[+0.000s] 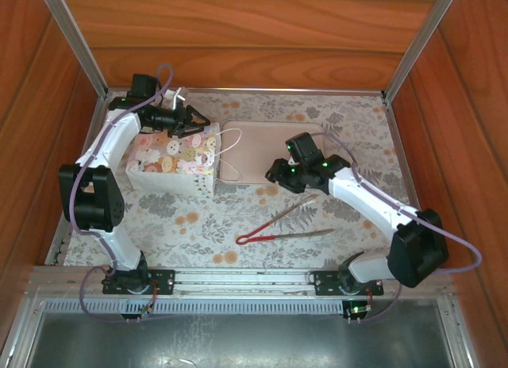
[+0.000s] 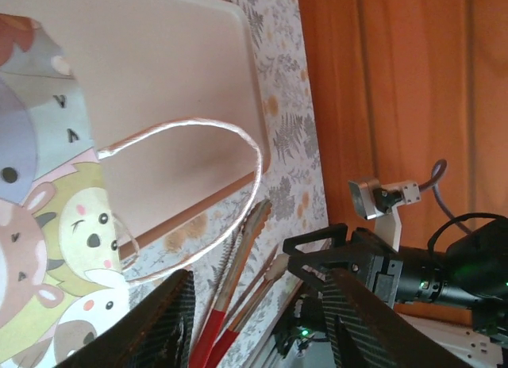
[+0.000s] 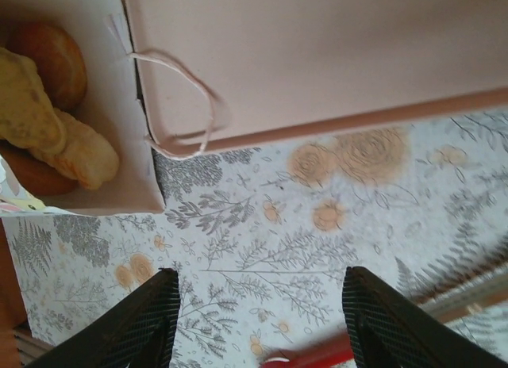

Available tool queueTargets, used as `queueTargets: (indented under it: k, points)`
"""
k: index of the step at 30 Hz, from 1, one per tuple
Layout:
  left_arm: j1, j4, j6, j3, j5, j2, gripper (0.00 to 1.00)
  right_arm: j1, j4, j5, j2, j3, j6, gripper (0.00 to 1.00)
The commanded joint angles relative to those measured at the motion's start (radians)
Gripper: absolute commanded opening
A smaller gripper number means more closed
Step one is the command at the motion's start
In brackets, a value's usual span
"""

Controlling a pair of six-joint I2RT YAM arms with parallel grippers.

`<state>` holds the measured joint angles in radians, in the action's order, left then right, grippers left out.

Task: Take the fake bread out of the paper bag

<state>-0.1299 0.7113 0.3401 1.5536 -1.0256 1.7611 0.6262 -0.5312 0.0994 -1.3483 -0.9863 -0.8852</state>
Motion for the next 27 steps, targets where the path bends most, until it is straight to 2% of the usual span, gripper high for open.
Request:
queueTargets:
  k: [1, 9, 13, 17, 23, 27]
  points:
    - [-0.058, 0.009, -0.002, 0.035, 0.032, 0.010, 0.56, -0.004, -0.017, -0.051, 0.049, 0.054, -0.069, 0.60]
    - [-0.189, 0.013, 0.048, 0.066, 0.298, 0.092, 0.66, -0.004, -0.055, -0.134, 0.179, 0.135, -0.130, 0.60]
    - [-0.238, 0.014, 0.056, 0.116, 0.300, 0.148, 0.67, -0.003, -0.086, -0.119, 0.224, 0.163, -0.149, 0.60]
    - [-0.264, 0.015, 0.061, 0.153, 0.309, 0.191, 0.67, 0.009, -0.055, 0.013, 0.258, 0.253, -0.256, 0.59]
    - [-0.267, 0.013, 0.049, 0.151, 0.311, 0.199, 0.67, 0.229, -0.112, -0.039, 0.246, 0.297, -0.539, 0.64]
    - [-0.267, 0.014, 0.037, 0.148, 0.300, 0.191, 0.67, 0.365, -0.034, -0.078, 0.192, 0.305, -0.682, 0.73]
